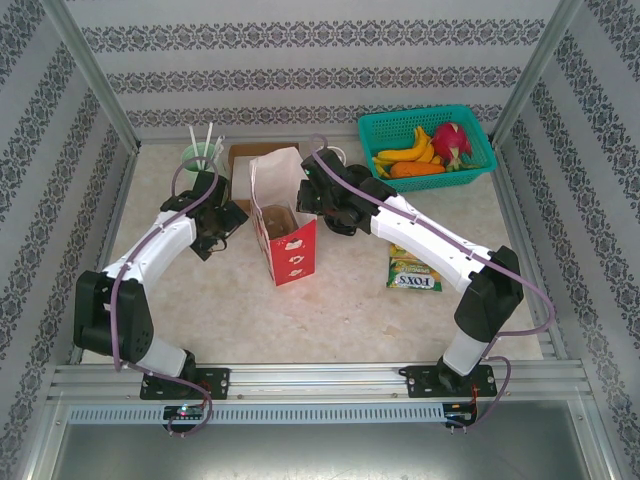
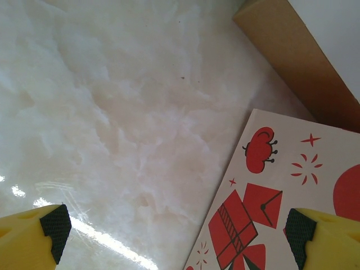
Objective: Pack the takeout coffee
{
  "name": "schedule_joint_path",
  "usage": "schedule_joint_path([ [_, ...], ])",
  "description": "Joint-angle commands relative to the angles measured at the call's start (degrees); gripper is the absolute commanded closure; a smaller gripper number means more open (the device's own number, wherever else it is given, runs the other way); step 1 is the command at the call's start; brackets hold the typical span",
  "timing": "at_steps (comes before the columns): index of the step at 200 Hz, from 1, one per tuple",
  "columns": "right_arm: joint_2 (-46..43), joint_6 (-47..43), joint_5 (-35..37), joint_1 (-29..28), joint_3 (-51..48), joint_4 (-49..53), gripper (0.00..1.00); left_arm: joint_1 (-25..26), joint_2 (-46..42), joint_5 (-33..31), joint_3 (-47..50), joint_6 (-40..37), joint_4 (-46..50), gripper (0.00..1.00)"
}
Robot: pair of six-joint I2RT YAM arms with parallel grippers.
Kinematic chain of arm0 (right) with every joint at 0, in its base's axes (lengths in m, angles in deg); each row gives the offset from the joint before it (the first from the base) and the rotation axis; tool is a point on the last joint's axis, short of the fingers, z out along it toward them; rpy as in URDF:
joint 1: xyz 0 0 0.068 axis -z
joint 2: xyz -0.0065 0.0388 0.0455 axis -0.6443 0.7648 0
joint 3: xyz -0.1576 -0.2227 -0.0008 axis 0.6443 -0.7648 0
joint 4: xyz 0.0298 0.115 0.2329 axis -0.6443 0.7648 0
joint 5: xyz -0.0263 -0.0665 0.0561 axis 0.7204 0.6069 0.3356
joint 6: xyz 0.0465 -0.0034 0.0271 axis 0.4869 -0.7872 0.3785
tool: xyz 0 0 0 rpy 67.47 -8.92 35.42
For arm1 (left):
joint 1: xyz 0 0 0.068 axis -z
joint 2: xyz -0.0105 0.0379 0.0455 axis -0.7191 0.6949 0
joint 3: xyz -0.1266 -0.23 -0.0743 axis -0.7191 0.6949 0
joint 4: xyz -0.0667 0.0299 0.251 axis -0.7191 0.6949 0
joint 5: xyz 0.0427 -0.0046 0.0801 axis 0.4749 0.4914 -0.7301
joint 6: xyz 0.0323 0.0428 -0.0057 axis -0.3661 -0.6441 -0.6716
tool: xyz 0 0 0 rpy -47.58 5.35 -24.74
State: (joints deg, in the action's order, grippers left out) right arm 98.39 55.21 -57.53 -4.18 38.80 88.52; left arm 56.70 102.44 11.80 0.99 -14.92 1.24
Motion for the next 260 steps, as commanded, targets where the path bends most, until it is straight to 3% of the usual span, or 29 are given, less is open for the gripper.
schedule_joint_path([
  [1,-0.65,-0.31,2.64,-0.90,1.25,1.59,0.89,0.99,1.18,0.67,-1.69,-0.93,-0.48,0.00],
  [95,-0.71,-4.15,4.23,-1.15,2.82,3.11,0.87,1.64,2.17,0.79,-2.22,-1.20,-0.23,0.00],
  [219,2.84,-5.77,-3.17,-0.45,5.28,2.88,0.84,1.59,2.17,0.17,-2.28,-1.02,-0.31,0.00],
  [260,3.04,-5.17,-2.71,-0.38,5.72,2.86,0.82,1.62,2.16,-0.09,-2.73,-1.11,-0.33,0.01],
])
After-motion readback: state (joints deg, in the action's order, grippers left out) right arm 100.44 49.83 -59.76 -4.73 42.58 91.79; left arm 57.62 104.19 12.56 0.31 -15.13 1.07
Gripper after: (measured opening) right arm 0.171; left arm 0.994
